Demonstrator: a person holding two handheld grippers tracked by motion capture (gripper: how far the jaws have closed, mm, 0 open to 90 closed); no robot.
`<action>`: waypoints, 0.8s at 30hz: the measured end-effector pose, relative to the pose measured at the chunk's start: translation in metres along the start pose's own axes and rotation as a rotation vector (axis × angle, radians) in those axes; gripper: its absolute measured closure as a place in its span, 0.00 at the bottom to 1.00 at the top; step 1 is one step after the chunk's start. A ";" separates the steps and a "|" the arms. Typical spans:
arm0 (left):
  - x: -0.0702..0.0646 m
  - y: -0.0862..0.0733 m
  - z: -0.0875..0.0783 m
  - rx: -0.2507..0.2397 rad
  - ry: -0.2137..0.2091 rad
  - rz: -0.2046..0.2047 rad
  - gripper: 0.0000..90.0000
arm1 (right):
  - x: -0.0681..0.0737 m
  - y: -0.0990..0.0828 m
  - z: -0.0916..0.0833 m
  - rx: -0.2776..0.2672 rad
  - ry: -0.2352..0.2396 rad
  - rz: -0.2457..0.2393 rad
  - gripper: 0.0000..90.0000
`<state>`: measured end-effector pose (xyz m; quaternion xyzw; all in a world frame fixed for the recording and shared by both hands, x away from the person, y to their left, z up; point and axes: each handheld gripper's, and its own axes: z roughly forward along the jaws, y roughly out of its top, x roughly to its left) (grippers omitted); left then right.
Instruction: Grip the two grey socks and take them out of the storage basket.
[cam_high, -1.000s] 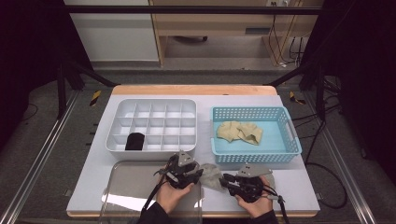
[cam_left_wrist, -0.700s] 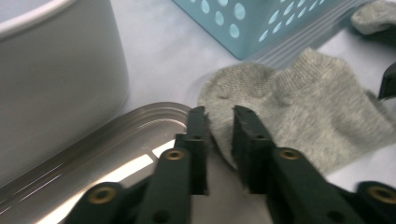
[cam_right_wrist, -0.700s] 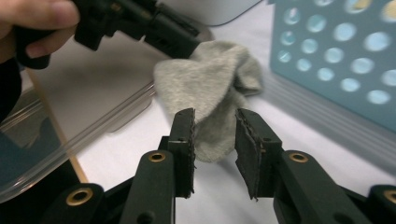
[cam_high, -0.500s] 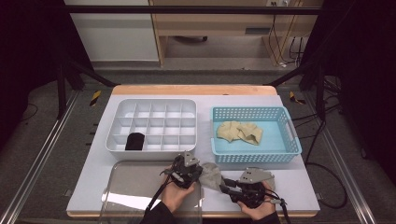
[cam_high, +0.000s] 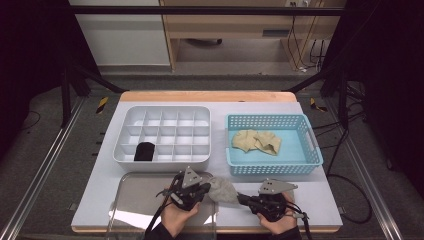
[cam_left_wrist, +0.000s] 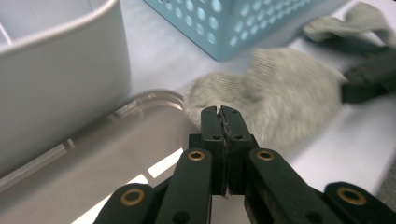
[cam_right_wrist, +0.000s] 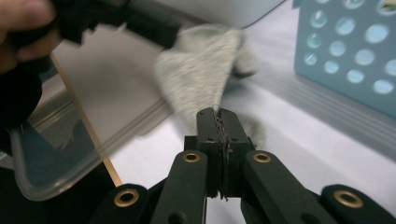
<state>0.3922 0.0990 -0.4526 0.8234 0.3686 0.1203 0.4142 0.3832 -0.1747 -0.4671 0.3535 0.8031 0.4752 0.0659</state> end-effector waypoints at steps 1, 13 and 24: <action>-0.003 -0.004 -0.003 0.001 -0.004 -0.001 0.99 | 0.000 0.002 0.001 0.000 -0.005 0.005 0.99; -0.008 -0.024 -0.016 -0.001 0.020 -0.010 0.89 | 0.007 0.013 0.039 0.106 -0.092 -0.046 0.97; 0.024 0.003 0.002 0.054 0.041 -0.033 0.68 | 0.006 0.012 0.038 0.095 -0.099 -0.054 0.96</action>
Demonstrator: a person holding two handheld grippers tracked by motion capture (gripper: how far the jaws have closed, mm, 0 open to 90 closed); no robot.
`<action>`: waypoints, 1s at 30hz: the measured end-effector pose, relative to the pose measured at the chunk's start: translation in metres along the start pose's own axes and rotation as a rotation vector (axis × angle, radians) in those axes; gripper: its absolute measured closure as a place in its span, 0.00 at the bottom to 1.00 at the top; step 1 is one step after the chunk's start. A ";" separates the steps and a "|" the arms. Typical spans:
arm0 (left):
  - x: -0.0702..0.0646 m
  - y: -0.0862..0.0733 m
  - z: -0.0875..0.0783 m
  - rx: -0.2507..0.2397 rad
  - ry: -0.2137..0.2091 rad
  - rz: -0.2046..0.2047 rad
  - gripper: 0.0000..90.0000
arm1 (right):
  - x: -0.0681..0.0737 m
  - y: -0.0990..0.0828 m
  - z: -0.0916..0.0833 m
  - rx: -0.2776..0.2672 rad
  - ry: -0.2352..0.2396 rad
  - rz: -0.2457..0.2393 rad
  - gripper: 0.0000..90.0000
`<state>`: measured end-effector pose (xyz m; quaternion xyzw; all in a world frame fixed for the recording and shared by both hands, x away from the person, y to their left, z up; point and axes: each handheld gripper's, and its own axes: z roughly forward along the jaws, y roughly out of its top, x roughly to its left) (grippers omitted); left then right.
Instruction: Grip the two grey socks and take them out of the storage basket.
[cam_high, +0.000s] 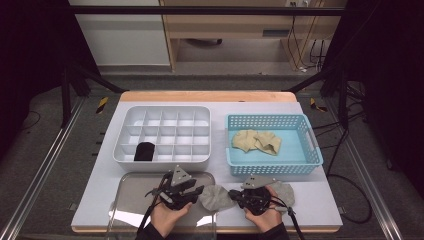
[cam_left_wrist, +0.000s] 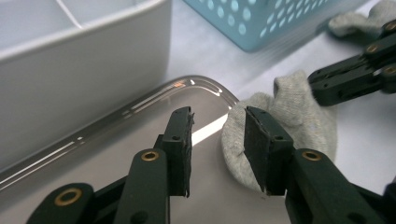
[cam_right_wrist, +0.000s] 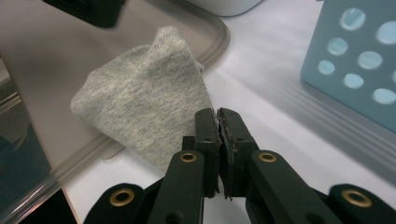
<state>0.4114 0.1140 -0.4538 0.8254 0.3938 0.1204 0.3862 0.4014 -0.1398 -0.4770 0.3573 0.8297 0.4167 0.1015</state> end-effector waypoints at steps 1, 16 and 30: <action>0.000 -0.001 0.005 0.012 -0.020 0.006 0.69 | 0.000 0.000 0.000 -0.003 -0.002 -0.001 0.97; -0.007 -0.020 -0.007 -0.010 -0.022 0.019 0.98 | 0.000 0.005 -0.005 -0.052 -0.007 -0.004 1.00; 0.003 -0.052 -0.034 -0.042 0.029 -0.023 0.98 | 0.004 0.017 -0.019 -0.173 -0.026 -0.013 0.84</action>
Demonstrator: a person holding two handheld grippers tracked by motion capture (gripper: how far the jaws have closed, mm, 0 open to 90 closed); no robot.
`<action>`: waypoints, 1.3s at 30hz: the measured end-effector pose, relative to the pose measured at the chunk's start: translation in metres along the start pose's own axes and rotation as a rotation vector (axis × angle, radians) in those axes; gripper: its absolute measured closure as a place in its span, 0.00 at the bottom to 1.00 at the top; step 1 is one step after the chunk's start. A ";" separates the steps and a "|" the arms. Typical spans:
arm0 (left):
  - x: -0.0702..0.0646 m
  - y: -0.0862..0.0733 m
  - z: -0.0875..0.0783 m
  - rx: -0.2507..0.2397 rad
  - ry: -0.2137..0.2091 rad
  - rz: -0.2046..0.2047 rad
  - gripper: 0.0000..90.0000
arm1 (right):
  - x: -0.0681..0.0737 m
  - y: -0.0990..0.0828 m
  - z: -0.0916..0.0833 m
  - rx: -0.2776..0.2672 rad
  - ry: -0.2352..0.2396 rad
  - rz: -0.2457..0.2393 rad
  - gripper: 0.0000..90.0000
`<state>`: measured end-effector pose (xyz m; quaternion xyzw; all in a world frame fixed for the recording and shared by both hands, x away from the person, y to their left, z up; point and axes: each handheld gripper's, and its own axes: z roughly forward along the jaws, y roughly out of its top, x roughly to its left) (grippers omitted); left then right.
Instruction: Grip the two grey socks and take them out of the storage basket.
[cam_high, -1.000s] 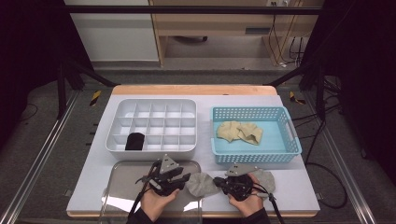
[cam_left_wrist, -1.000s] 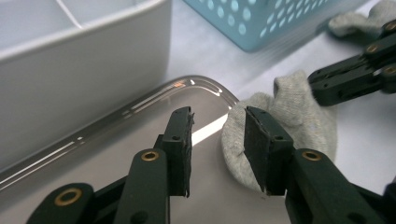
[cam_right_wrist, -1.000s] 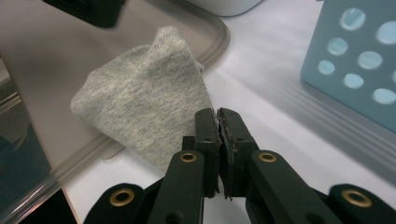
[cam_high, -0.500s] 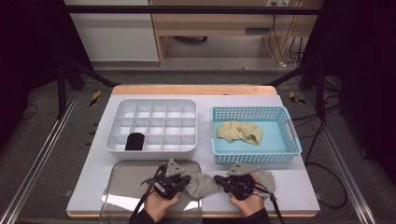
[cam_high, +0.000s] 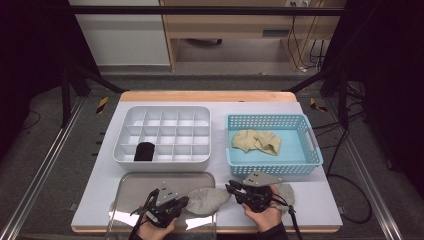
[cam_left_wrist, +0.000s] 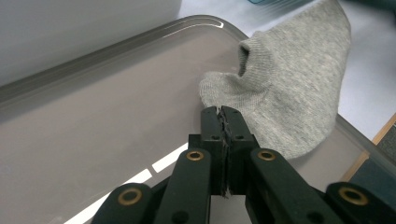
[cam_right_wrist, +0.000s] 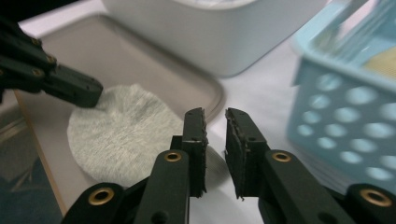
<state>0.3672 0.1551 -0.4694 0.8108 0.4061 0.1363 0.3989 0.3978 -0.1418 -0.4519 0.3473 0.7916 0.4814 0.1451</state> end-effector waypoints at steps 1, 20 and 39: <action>0.000 0.000 -0.001 -0.004 0.004 -0.003 0.98 | -0.002 0.000 -0.006 -0.008 0.000 0.017 0.82; 0.006 -0.001 0.000 -0.014 0.034 -0.013 0.98 | 0.001 -0.022 0.038 0.145 -0.006 0.070 0.73; -0.019 0.006 0.016 -0.012 -0.015 0.006 0.97 | -0.005 -0.029 -0.014 0.181 -0.057 0.125 0.99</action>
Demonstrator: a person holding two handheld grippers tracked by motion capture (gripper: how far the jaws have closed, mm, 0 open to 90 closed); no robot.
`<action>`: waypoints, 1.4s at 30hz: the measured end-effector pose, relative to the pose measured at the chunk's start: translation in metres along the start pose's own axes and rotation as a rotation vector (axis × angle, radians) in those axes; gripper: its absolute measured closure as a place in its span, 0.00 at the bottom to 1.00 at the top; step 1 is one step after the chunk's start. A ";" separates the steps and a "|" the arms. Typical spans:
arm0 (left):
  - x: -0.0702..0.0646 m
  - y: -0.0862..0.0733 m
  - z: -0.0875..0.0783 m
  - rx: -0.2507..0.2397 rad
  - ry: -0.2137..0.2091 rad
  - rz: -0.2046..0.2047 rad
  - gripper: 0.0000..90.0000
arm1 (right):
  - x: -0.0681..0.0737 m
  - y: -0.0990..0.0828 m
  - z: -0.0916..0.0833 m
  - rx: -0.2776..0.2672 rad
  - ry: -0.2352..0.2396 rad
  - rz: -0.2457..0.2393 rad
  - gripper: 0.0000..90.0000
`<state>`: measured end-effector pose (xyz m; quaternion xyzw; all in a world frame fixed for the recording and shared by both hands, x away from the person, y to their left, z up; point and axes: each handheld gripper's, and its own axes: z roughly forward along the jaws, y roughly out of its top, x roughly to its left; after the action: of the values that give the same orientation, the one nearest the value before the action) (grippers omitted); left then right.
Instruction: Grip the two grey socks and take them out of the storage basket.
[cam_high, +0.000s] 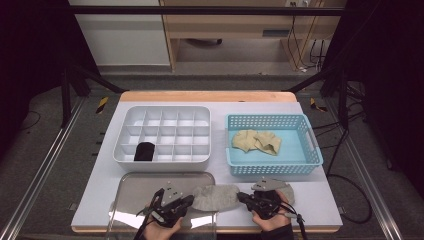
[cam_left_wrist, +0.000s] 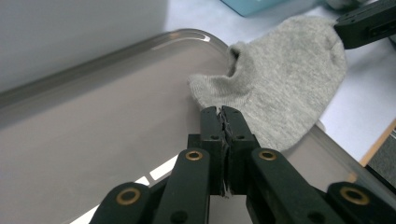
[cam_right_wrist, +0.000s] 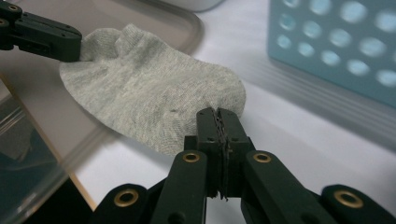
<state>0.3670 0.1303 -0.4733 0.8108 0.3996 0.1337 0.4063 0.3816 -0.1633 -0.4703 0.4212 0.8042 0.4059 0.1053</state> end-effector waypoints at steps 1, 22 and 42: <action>-0.003 -0.001 0.002 0.004 -0.004 0.002 0.97 | -0.001 -0.003 -0.002 0.013 -0.010 0.003 0.99; 0.020 0.013 -0.010 -0.070 0.012 -0.016 0.65 | -0.031 0.001 -0.046 -0.141 -0.112 0.065 0.83; 0.031 0.016 -0.012 -0.064 0.013 -0.020 0.64 | -0.052 -0.012 -0.038 -0.003 -0.211 0.056 0.93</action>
<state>0.3885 0.1548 -0.4567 0.7924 0.4059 0.1477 0.4307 0.3874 -0.2284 -0.4640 0.4839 0.7759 0.3633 0.1787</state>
